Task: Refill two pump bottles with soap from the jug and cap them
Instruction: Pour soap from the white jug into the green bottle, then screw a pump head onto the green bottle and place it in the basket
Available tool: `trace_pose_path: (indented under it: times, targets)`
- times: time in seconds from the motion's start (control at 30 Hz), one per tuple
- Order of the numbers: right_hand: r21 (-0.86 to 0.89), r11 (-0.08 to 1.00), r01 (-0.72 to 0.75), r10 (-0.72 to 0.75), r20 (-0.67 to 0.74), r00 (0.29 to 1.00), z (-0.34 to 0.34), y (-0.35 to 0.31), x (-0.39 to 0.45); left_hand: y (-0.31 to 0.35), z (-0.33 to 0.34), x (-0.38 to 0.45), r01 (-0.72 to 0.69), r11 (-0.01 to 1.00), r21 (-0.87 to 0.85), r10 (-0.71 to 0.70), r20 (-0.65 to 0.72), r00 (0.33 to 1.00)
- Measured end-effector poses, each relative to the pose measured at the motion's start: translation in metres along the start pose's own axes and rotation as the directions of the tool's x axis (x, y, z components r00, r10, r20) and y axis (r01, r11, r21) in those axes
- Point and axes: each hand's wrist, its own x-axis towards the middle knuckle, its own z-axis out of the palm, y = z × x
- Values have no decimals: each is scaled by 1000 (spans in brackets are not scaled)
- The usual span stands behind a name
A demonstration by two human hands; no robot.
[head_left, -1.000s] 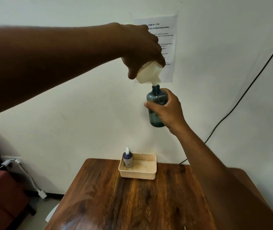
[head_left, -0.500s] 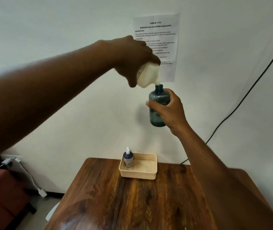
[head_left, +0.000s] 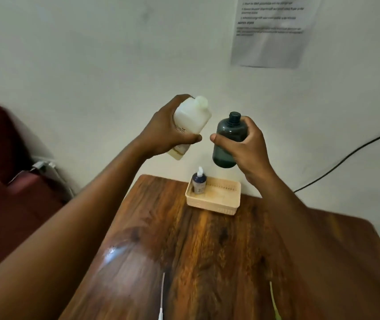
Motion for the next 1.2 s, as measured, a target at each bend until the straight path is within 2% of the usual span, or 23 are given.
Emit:
trace_pose_path:
  times: [0.1, 0.23, 0.37, 0.47, 0.6, 0.67, 0.8, 1.2]
  targets:
    - [-31, 999, -17, 18, 41, 999, 34, 26, -11, -62, 13, -38, 164, 985, -62, -166, -23, 986]
    - [-63, 998, -30, 36, 87, 996, 79, 62, -33, -141, 36, -101, 351, 931, -101, -352, 17, 936]
    - [-88, 995, -51, 64, 145, 987, 121, 96, -53, -207, 60, -167, 549, 832, -78, -546, 58, 836]
    - [-97, 992, -77, 95, 189, 977, 148, 121, -64, -241, 78, -202, 620, 785, -10, -619, 47, 784]
    - [-102, 990, -97, 120, 248, 961, 179, 151, -76, -258, 102, -231, 721, 690, -67, -713, 108, 693]
    - [-110, 988, -104, 131, 275, 953, 190, 161, -81, -285, 120, -245, 749, 651, -127, -742, 104, 662]
    - [-126, 986, -105, 139, 298, 944, 204, 174, -82, -312, 140, -257, 761, 631, -148, -757, 98, 647]
    - [-113, 987, -117, 144, 281, 949, 201, 182, -74, -329, 155, -275, 731, 671, -122, -731, 55, 680]
